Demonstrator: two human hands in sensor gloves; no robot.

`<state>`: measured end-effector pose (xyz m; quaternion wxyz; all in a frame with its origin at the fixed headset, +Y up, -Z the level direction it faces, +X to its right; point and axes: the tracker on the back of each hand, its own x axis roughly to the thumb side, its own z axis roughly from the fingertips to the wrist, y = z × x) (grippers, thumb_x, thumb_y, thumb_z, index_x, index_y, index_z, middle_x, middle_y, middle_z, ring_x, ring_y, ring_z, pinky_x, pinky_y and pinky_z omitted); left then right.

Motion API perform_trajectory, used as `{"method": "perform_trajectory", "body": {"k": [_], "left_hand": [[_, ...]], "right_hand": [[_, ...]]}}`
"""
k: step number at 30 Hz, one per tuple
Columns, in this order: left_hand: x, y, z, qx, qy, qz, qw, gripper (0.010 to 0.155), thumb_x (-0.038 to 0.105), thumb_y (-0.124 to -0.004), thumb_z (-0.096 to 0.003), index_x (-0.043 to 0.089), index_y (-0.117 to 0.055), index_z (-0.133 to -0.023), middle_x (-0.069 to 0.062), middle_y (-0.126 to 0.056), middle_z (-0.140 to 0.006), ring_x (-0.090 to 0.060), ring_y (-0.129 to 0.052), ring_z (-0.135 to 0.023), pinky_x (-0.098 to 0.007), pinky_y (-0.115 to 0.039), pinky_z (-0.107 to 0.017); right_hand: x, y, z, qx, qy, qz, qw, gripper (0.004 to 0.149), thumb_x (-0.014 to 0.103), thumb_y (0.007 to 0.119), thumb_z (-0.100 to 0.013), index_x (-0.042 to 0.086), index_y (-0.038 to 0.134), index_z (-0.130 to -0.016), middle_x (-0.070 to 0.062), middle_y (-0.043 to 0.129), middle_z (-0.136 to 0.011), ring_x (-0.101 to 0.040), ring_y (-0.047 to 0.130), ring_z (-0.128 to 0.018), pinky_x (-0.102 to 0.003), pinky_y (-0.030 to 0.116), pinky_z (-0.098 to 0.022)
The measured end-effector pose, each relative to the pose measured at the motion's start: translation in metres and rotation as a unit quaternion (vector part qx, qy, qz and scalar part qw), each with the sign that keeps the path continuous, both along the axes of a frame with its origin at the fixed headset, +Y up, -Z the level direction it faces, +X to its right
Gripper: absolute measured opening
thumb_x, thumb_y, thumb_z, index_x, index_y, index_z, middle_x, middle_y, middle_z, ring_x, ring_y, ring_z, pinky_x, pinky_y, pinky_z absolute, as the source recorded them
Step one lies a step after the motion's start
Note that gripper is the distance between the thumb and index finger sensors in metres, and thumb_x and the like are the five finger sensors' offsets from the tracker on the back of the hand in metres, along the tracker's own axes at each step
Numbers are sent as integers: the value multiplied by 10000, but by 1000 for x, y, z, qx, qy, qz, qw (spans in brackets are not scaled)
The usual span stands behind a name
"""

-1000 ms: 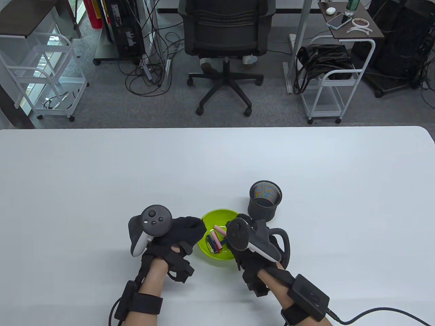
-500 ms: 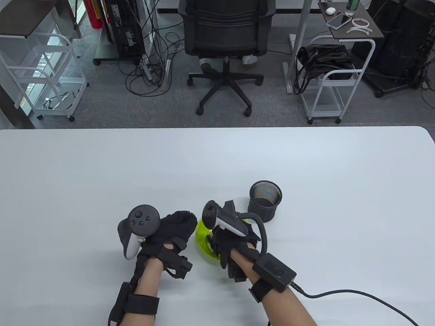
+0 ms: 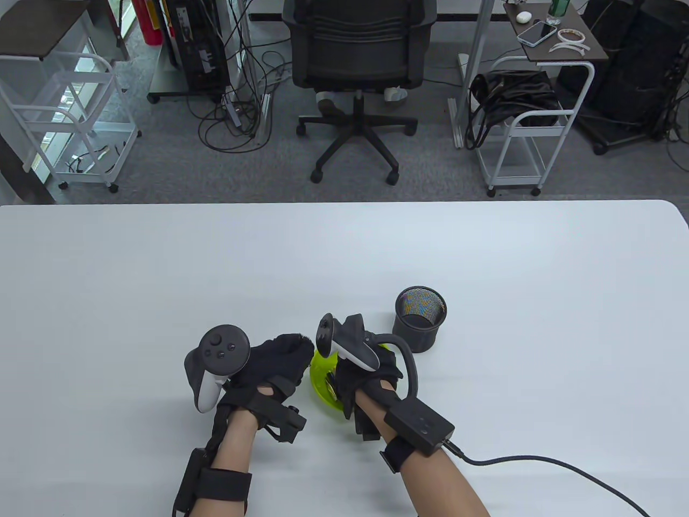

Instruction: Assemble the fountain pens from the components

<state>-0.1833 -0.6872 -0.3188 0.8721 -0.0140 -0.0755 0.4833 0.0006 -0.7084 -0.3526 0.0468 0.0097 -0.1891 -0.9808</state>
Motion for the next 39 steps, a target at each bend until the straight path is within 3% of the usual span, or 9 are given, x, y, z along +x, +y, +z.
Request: {"method": "perform_trajectory", "body": {"k": [14, 16, 24, 27, 31, 39], "left_hand": [[-3, 3, 6, 7, 3, 12, 1000, 414, 394, -828, -499, 114, -903, -794, -52, -994, -485, -258, -1015, -383, -536, -841, -351], [-5, 4, 7, 9, 13, 13, 1000, 415, 393, -828, -498, 111, -902, -794, -55, -994, -484, -260, -1015, -381, -536, -841, -349], [-15, 6, 9, 1, 48, 14, 999, 416, 395, -826, -500, 109, -903, -792, -53, -994, -481, -258, -1014, -378, -535, -841, -347], [-19, 5, 9, -2, 59, 19, 998, 416, 396, -825, -501, 109, -900, -793, -52, -993, -483, -259, -1014, -378, -536, -841, -347], [-22, 5, 9, -6, 67, 27, 997, 417, 396, -823, -501, 108, -899, -794, -53, -992, -483, -258, -1014, -380, -536, -840, -348], [-17, 3, 8, -15, 57, 16, 998, 414, 400, -819, -505, 117, -895, -797, -46, -990, -490, -252, -1013, -388, -532, -841, -355]], "right_hand": [[-4, 8, 7, 6, -11, 28, 1000, 415, 397, 892, -421, 224, 869, -798, 25, 1016, -373, -171, 963, -120, -326, 791, 9], [-1, 4, 5, -8, -20, 35, 999, 425, 395, 884, -426, 225, 883, -815, -8, 1015, -310, -163, 962, -123, -323, 794, 6], [0, 4, -5, -5, -30, 28, 999, 451, 416, 971, -369, 201, 920, -762, 15, 1004, -264, -159, 950, -81, -334, 785, 25], [-3, 4, -9, -10, -32, 38, 999, 466, 422, 996, -346, 188, 934, -743, 61, 977, -306, -150, 947, -88, -323, 786, 18], [-6, 6, -10, -8, -27, 53, 998, 458, 429, 1005, -339, 210, 943, -736, 81, 958, -471, -110, 914, -142, -299, 779, -17], [-9, 10, -5, -8, -10, 43, 999, 449, 418, 975, -373, 146, 930, -728, 74, 932, -452, -105, 900, -175, -303, 777, -34]]}}
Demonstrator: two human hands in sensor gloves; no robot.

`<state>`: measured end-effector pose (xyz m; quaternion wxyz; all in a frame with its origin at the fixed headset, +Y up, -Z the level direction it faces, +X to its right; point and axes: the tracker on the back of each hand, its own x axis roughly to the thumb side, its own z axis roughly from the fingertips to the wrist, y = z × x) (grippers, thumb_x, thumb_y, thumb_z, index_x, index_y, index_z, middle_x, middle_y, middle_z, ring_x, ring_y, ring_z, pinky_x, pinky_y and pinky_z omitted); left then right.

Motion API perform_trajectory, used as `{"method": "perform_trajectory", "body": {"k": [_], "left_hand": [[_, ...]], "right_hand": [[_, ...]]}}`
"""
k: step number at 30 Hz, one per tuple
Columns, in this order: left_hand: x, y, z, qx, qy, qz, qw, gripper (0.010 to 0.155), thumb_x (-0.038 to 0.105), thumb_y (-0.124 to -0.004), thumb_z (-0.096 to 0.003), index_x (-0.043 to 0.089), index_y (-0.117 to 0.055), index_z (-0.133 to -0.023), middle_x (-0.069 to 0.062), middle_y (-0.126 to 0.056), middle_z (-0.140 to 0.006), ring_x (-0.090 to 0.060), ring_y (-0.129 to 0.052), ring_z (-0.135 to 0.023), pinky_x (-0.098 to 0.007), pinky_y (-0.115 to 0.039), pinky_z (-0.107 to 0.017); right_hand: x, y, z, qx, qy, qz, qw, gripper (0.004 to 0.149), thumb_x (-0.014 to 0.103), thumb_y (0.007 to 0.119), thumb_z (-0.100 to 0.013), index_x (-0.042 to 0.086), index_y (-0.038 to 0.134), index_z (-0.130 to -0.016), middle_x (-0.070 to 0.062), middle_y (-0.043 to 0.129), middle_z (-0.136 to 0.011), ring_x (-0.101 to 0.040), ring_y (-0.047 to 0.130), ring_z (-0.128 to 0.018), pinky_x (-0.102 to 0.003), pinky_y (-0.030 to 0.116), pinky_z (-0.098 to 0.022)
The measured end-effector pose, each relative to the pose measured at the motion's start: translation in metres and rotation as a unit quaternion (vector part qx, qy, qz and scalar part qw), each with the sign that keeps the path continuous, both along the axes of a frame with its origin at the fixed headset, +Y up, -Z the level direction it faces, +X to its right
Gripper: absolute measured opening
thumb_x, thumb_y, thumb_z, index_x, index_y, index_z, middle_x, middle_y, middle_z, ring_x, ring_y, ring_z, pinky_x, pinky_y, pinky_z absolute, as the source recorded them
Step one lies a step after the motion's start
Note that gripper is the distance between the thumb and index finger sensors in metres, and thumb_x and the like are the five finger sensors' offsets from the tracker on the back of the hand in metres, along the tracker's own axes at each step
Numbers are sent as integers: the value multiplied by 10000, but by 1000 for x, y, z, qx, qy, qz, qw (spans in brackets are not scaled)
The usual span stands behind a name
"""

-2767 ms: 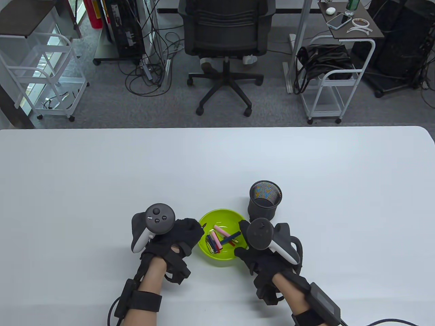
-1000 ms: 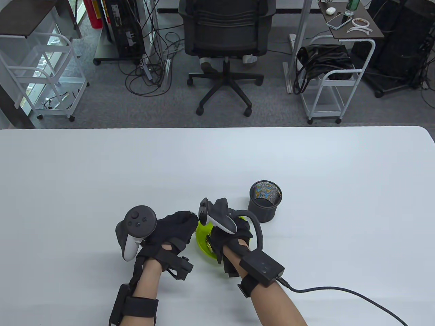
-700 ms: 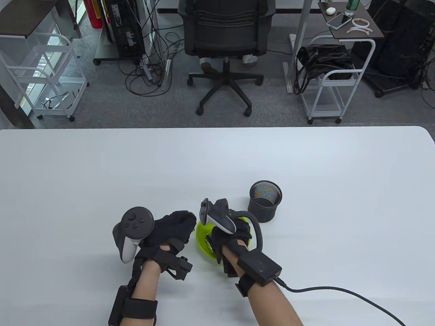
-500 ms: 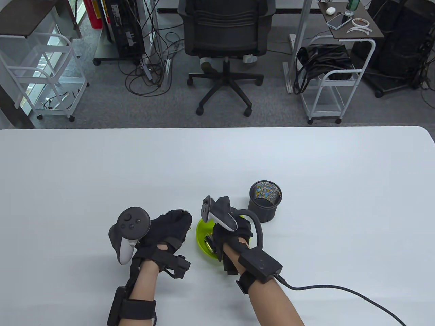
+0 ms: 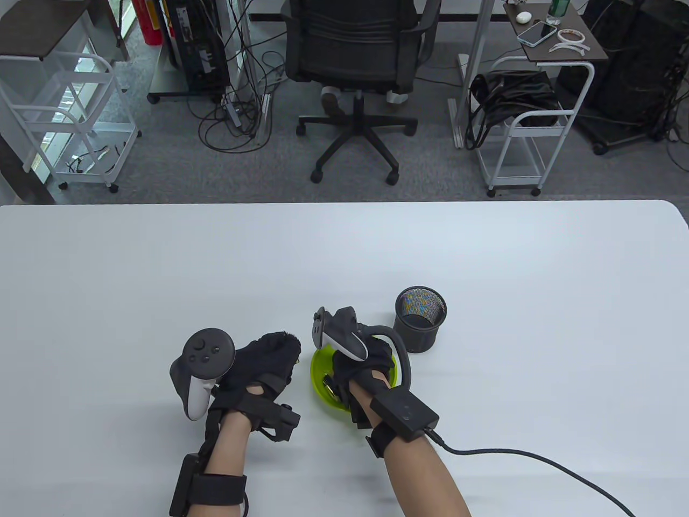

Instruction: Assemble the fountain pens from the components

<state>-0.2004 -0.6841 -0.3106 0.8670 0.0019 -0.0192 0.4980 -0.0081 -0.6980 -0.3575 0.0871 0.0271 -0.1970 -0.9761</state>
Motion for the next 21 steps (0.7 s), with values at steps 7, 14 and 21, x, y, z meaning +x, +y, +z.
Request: {"method": "perform_trajectory", "body": {"k": [7, 14, 21], "left_hand": [[-4, -1, -1, -2, 7, 12, 1000, 416, 400, -817, -507, 115, -892, -800, -46, -989, -491, -253, -1012, -391, -531, -840, -357], [-2, -2, -1, -9, 5, 3, 1000, 417, 401, -814, -510, 115, -888, -805, -46, -987, -496, -253, -1011, -396, -532, -838, -361], [1, -4, -2, -18, -4, -1, 1000, 419, 402, -811, -512, 117, -884, -809, -46, -985, -503, -252, -1010, -401, -530, -838, -366]], "right_hand": [[8, -2, -2, -22, -17, -71, 997, 483, 451, 877, -415, 119, 885, -766, 34, 893, -538, -96, 899, -216, -298, 780, -47], [23, 4, -5, -17, -36, -166, 985, 483, 448, 847, -424, 142, 852, -798, 18, 862, -602, -146, 913, -307, -340, 802, -120], [37, 23, 1, 11, -30, -285, 958, 469, 449, 796, -447, 181, 801, -832, -10, 839, -683, -205, 932, -434, -397, 827, -214]]}}
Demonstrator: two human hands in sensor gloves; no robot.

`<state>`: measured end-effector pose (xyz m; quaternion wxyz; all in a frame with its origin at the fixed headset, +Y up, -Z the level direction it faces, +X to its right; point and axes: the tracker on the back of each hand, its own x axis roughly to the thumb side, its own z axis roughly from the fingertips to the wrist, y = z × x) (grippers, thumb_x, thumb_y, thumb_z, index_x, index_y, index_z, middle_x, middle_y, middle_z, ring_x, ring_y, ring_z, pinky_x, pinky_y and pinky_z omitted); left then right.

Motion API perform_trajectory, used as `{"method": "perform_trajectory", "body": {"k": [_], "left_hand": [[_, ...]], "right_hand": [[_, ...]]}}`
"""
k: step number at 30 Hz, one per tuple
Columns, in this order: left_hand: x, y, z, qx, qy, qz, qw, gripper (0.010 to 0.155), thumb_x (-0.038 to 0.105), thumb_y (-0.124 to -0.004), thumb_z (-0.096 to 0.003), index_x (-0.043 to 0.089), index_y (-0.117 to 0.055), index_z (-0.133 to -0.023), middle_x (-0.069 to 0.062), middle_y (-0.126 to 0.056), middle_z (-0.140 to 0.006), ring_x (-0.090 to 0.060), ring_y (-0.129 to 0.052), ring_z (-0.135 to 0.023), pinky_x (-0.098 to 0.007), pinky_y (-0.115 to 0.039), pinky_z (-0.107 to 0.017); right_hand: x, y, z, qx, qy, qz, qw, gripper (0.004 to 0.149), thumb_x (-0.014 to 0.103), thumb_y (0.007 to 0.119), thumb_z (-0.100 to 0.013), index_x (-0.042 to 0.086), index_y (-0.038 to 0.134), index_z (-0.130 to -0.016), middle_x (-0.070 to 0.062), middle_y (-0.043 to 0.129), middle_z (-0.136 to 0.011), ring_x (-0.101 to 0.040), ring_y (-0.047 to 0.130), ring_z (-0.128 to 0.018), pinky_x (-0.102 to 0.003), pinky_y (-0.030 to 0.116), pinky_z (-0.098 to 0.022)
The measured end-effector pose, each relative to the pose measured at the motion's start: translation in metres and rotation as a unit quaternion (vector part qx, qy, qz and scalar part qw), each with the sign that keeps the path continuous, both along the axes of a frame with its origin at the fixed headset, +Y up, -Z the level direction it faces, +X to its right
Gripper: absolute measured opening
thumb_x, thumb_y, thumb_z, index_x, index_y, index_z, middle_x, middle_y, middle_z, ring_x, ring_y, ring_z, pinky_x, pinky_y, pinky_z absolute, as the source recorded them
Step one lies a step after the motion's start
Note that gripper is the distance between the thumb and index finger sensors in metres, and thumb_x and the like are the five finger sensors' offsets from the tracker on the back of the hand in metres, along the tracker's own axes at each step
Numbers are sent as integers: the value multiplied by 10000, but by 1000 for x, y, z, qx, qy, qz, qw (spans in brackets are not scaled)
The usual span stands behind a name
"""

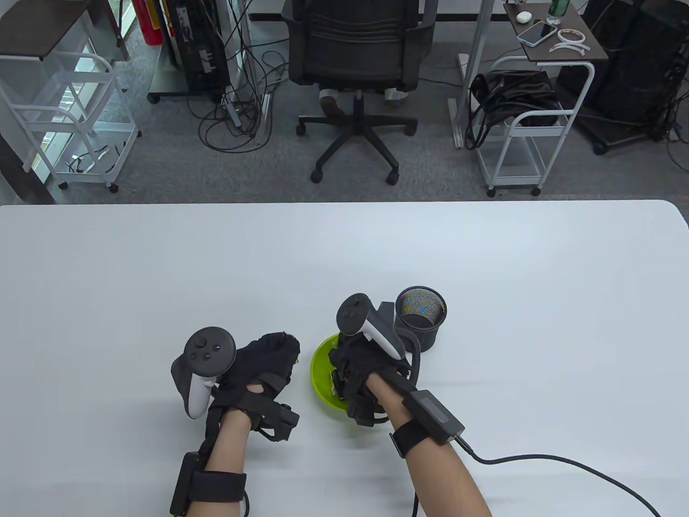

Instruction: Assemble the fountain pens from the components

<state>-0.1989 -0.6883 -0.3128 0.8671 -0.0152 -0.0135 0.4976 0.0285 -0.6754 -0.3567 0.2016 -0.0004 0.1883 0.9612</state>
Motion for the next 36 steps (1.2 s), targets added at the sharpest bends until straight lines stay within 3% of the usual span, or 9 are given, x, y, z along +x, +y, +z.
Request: {"method": "perform_trajectory", "body": {"k": [8, 11, 18, 21, 25, 29, 36], "left_hand": [[6, -5, -1, -18, -20, 39, 999, 420, 404, -795, -518, 127, -870, -826, -40, -979, -526, -247, -1007, -423, -526, -836, -381], [8, -10, -1, -30, -28, 72, 997, 420, 410, -790, -521, 136, -867, -830, -30, -985, -538, -239, -1014, -427, -518, -844, -383], [16, -20, -2, -61, -54, 125, 989, 423, 415, -774, -530, 140, -846, -844, -30, -971, -560, -237, -1004, -453, -516, -836, -401], [18, -23, -2, -70, -60, 137, 986, 423, 419, -768, -534, 145, -838, -849, -28, -966, -568, -235, -1001, -462, -514, -835, -407], [22, -28, -1, -84, -68, 163, 981, 427, 426, -756, -539, 150, -828, -857, -17, -970, -583, -222, -1009, -468, -503, -845, -409], [29, -35, -1, -106, -83, 207, 969, 424, 432, -760, -541, 161, -835, -858, -41, -999, -650, -222, -1033, -472, -495, -861, -405], [34, -41, -1, -121, -92, 221, 963, 418, 444, -773, -542, 181, -845, -859, -44, -1001, -664, -224, -1031, -479, -496, -857, -413]], "right_hand": [[20, 20, 26, 48, 48, -125, 990, 431, 447, 780, -463, 245, 778, -843, -19, 809, -786, -251, 937, -555, -467, 838, -307], [32, 21, 36, 56, 56, -158, 984, 429, 441, 784, -466, 235, 786, -842, -125, 772, -923, -277, 942, -608, -489, 839, -328], [54, 9, 52, 48, 69, -223, 971, 456, 404, 837, -448, 148, 778, -820, -107, 952, -669, -225, 1025, -393, -449, 875, -237], [59, 2, 52, 34, 71, -242, 967, 508, 339, 845, -454, 91, 741, -884, -103, 945, -673, -235, 1010, -377, -452, 875, -239], [61, 4, 56, 54, 100, -227, 967, 489, 318, 811, -461, 141, 743, -912, -77, 913, -729, -232, 992, -439, -468, 870, -299], [55, 6, 61, 83, 118, -256, 956, 503, 305, 817, -453, 131, 743, -920, -84, 915, -732, -213, 996, -381, -462, 876, -273], [50, 1, 63, 75, 121, -266, 953, 512, 303, 847, -438, 126, 744, -908, -82, 929, -714, -212, 1003, -366, -465, 880, -267]]}}
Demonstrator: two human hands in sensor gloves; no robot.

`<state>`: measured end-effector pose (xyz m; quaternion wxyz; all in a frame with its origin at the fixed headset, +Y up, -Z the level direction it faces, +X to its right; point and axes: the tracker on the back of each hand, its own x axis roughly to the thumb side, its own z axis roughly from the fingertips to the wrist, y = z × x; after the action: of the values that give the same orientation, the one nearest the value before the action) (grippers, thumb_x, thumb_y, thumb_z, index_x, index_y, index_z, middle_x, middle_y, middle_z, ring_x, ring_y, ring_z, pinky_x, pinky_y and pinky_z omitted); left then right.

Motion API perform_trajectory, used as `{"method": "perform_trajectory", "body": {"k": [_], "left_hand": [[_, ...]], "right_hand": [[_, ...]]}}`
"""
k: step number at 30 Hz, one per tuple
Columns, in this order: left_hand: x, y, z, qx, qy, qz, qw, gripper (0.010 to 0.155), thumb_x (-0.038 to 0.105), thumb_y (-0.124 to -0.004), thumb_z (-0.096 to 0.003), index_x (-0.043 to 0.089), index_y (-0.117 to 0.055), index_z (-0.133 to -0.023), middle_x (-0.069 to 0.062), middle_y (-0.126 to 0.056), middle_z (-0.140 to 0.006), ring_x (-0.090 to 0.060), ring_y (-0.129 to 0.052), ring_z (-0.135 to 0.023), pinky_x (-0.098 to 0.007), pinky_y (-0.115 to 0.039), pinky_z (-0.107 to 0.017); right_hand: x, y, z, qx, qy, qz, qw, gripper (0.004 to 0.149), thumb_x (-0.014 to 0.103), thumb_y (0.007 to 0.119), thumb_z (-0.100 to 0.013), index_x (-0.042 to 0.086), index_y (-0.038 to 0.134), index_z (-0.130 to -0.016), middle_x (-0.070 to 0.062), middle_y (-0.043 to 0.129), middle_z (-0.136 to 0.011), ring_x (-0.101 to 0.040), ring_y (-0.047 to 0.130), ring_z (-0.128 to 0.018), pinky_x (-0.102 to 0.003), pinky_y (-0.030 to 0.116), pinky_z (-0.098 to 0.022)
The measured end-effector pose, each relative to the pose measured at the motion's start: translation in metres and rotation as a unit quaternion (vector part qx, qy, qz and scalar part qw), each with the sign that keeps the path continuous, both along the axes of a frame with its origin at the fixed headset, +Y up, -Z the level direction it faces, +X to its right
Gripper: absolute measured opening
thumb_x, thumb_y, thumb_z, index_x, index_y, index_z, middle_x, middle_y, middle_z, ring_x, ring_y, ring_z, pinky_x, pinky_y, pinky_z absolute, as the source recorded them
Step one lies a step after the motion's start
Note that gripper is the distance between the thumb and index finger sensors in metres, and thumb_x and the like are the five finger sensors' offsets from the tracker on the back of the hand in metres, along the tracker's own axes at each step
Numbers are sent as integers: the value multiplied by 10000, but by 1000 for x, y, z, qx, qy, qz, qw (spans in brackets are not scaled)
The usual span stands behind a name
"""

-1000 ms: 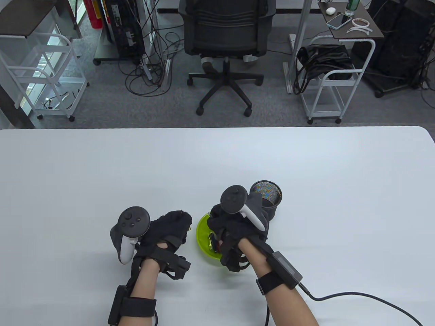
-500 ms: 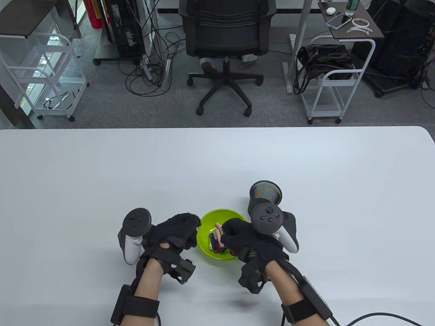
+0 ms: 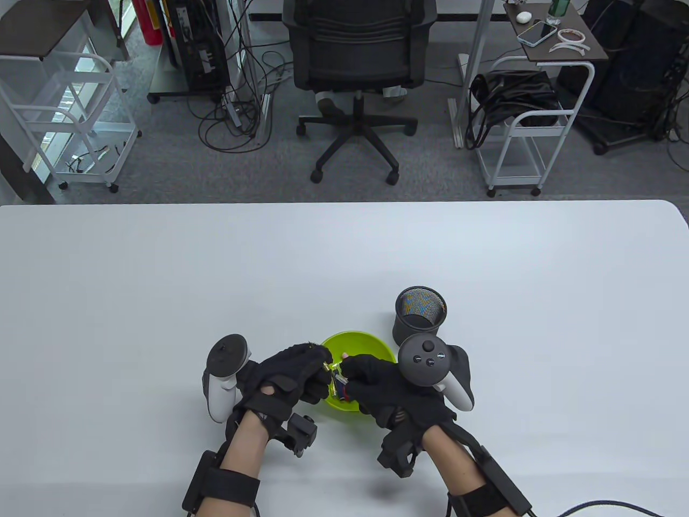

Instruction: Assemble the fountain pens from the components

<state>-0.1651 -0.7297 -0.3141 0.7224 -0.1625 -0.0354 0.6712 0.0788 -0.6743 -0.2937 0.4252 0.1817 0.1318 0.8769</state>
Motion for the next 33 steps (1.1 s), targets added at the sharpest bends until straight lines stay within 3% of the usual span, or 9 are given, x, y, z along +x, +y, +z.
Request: {"method": "perform_trajectory", "body": {"k": [18, 25, 33], "left_hand": [[14, -4, 3, -12, -24, 41, 999, 424, 459, -756, -559, 194, -814, -886, -36, -962, -712, -222, -1001, -543, -494, -835, -463], [17, -5, 3, -7, -33, 53, 998, 429, 475, -815, -543, 208, -808, -879, -21, -966, -727, -217, -1008, -552, -492, -841, -469], [24, -10, 4, -12, -35, 78, 996, 423, 450, -786, -541, 191, -789, -876, -22, -949, -719, -209, -991, -567, -492, -829, -487]], "right_hand": [[0, -2, 0, 23, -35, -13, 999, 474, 305, 850, -434, 134, 770, -869, -83, 945, -691, -212, 1015, -369, -472, 883, -269], [1, -2, 1, 39, -53, -33, 997, 476, 297, 848, -431, 142, 763, -873, -78, 931, -705, -209, 1003, -367, -469, 881, -276], [3, 1, 1, 57, -66, -49, 995, 461, 272, 857, -418, 131, 785, -851, -107, 943, -644, -191, 994, -297, -434, 898, -237]]}}
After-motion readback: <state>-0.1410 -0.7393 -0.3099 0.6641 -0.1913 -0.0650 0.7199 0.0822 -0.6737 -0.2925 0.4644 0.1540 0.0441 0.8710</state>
